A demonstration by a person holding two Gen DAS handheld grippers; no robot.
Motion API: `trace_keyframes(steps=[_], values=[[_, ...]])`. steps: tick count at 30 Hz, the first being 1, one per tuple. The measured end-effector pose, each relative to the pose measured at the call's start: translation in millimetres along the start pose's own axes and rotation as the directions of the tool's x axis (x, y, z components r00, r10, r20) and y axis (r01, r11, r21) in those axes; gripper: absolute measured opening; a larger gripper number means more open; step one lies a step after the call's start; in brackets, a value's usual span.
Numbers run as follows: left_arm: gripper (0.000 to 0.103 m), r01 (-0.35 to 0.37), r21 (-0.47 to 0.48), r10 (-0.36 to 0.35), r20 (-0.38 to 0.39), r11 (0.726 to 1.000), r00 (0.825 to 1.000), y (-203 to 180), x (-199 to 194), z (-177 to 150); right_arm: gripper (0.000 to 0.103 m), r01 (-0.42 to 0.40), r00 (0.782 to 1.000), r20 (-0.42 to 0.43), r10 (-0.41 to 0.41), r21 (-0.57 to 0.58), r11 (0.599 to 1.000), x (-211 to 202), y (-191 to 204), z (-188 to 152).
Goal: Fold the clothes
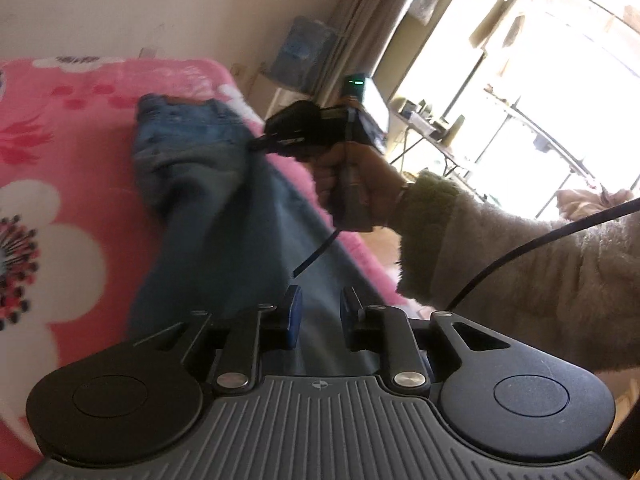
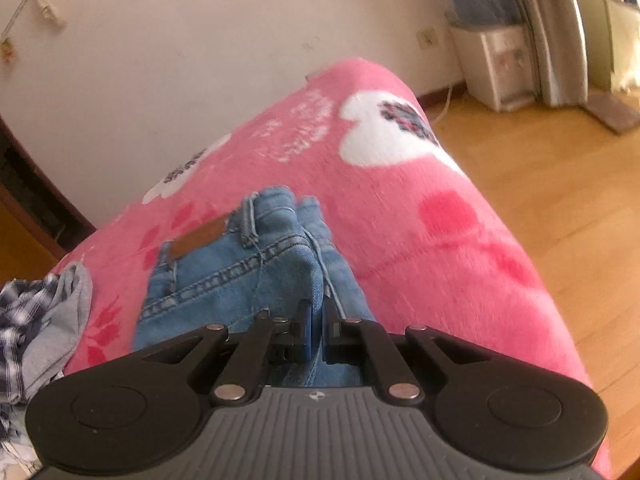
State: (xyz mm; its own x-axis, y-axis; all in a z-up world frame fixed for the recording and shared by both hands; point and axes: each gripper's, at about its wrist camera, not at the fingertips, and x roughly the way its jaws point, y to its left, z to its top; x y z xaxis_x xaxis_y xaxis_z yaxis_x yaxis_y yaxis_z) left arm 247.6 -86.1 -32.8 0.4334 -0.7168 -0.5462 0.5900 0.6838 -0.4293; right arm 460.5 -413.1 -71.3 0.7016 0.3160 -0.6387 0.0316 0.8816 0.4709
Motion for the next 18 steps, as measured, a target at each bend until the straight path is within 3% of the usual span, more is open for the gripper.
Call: trace_keyframes(steps=[3, 7, 10, 12, 14, 18], values=[[0.048, -0.018, -0.004, 0.018, -0.017, 1.0, 1.0, 13.2, -8.7, 0.3, 0.004, -0.026, 0.999, 0.029, 0.026, 0.004, 1.0, -9.2, 0.5, 0.2], [0.052, -0.029, 0.007, 0.03, -0.071, 1.0, 0.997, 18.4, -5.5, 3.4, 0.005, 0.003, 0.999, -0.04, -0.002, 0.01, 1.0, 6.6, -8.6, -3.0], [0.062, -0.02, 0.035, 0.023, -0.092, 0.999, 0.995, 16.1, -6.5, 3.1, 0.009, -0.023, 0.999, -0.045, 0.026, 0.057, 0.998, 8.1, -18.2, -5.8], [0.069, -0.015, 0.058, 0.021, -0.098, 0.998, 0.995, 15.0, -9.6, 0.6, 0.017, -0.04, 0.998, -0.047, 0.045, 0.104, 0.994, -1.3, -23.5, -7.6], [0.072, -0.01, 0.082, 0.019, -0.109, 0.997, 0.994, 14.2, -12.2, -2.7, 0.031, -0.041, 0.998, -0.038, 0.047, 0.141, 0.989, -20.9, -29.7, -10.9], [0.079, 0.009, 0.113, 0.005, -0.123, 0.994, 0.992, 13.7, -21.0, -11.5, 0.034, -0.045, 0.999, -0.002, 0.046, 0.174, 0.984, -73.5, -41.4, -18.4]])
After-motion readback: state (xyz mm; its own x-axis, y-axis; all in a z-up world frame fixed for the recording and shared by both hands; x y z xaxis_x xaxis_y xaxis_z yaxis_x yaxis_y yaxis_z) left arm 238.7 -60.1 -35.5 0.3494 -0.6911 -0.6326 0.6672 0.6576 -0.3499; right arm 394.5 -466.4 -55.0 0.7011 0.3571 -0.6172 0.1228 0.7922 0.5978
